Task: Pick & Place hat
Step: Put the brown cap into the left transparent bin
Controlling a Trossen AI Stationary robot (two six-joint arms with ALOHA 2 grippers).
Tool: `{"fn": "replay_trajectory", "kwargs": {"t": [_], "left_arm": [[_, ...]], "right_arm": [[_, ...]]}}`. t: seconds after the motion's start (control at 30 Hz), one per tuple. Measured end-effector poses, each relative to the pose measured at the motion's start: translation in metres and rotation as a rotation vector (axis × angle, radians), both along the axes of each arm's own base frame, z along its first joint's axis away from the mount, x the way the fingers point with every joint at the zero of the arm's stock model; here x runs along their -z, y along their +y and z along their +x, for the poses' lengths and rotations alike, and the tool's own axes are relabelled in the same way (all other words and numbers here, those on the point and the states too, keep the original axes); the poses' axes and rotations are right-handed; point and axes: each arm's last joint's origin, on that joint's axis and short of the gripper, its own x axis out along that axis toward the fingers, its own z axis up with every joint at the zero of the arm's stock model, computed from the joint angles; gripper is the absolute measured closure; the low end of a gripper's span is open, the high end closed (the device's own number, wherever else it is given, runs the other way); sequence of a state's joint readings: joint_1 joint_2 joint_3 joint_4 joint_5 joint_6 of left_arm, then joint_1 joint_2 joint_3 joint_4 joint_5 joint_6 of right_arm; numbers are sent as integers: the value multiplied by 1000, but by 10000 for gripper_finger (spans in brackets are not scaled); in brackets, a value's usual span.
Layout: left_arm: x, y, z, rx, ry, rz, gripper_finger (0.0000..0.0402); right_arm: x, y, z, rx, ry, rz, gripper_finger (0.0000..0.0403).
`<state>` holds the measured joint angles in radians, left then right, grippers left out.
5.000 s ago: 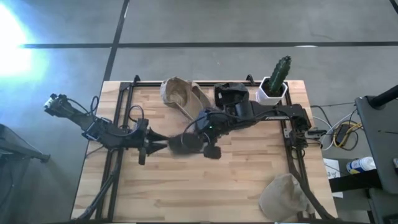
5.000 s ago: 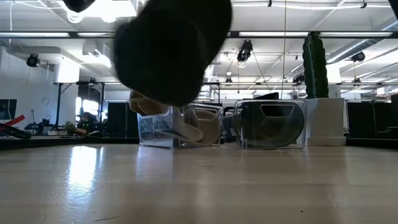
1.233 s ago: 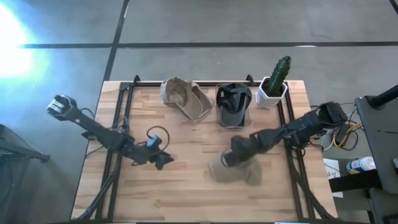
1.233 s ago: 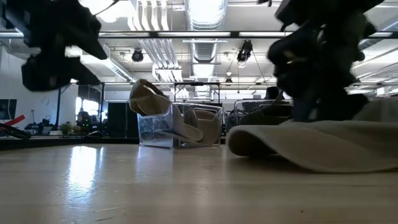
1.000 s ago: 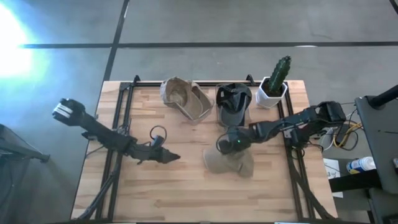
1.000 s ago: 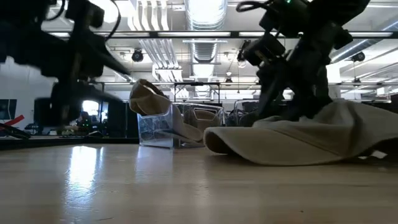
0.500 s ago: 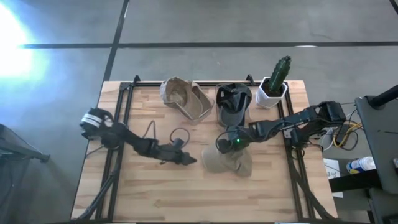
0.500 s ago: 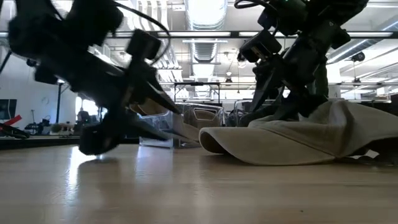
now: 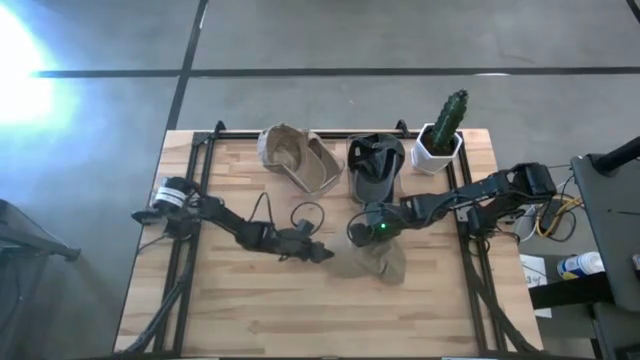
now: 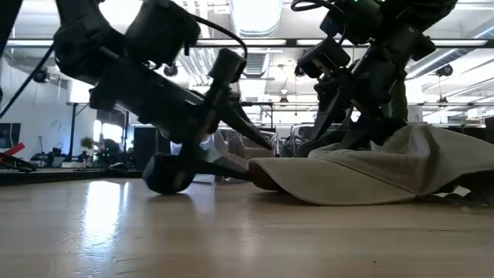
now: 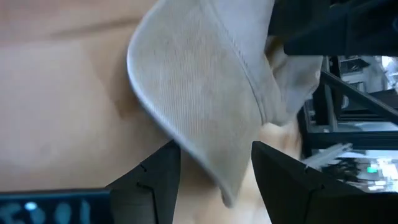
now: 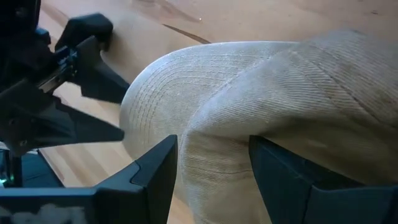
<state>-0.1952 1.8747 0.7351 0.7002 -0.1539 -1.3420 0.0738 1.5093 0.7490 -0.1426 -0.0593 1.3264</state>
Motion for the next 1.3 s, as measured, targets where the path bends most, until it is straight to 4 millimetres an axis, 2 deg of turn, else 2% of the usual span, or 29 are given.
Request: {"fn": "replay_trajectory", "kwargs": {"t": [0.17,0.3,0.5,0.63,0.8,0.93,1.03,1.17,1.3], "left_arm": [[0,6,18,9,-19,80,211],[3,3,32,66,-29,62,211],[-4,2,44,106,-54,124,219],[-14,3,47,146,-103,209,265],[-15,2,47,169,-106,240,375],[-20,2,43,208,-79,275,390],[-33,2,34,243,-29,348,395],[-62,5,14,247,71,525,396],[-97,11,-15,226,174,738,397]], "right_arm": [[0,0,0,-12,-5,-9,209],[0,1,1,-20,-13,-5,209],[0,2,1,-31,-12,-1,209],[0,2,1,-32,-12,-1,209],[-1,2,1,-37,-19,-2,209],[-10,3,1,-92,-53,-2,209],[-25,4,-3,-171,-110,-7,209],[-53,3,-18,-187,-165,-25,209],[-80,-1,-37,-129,-240,-97,209]]}}
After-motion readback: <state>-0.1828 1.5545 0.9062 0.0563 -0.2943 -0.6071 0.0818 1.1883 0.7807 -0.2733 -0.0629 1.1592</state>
